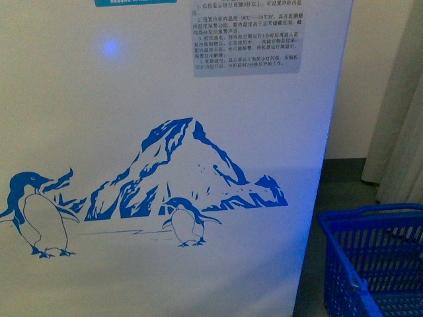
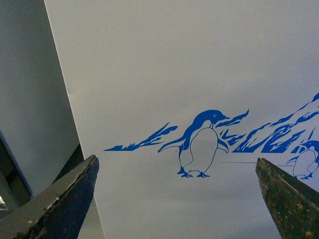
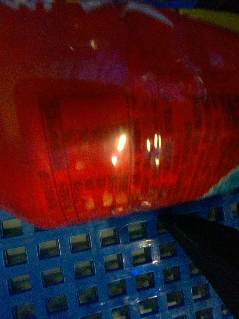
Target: Put drink in fridge
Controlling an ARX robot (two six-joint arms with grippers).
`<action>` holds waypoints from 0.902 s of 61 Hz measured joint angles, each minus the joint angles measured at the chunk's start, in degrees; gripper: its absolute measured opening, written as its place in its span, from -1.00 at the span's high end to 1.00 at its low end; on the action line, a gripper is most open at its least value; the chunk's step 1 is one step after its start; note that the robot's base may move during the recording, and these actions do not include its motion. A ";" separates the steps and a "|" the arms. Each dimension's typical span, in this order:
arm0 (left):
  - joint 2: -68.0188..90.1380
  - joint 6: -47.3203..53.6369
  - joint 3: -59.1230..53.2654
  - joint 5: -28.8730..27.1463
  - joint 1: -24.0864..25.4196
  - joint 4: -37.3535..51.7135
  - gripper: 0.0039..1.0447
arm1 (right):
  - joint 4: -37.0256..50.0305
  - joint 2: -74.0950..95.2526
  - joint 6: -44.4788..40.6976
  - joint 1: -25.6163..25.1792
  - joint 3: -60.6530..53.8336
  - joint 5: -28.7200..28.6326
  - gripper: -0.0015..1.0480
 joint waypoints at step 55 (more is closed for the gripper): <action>0.00 0.00 0.00 -0.02 0.00 0.00 -0.85 | 0.48 -58.21 5.79 5.20 -28.57 -7.80 0.28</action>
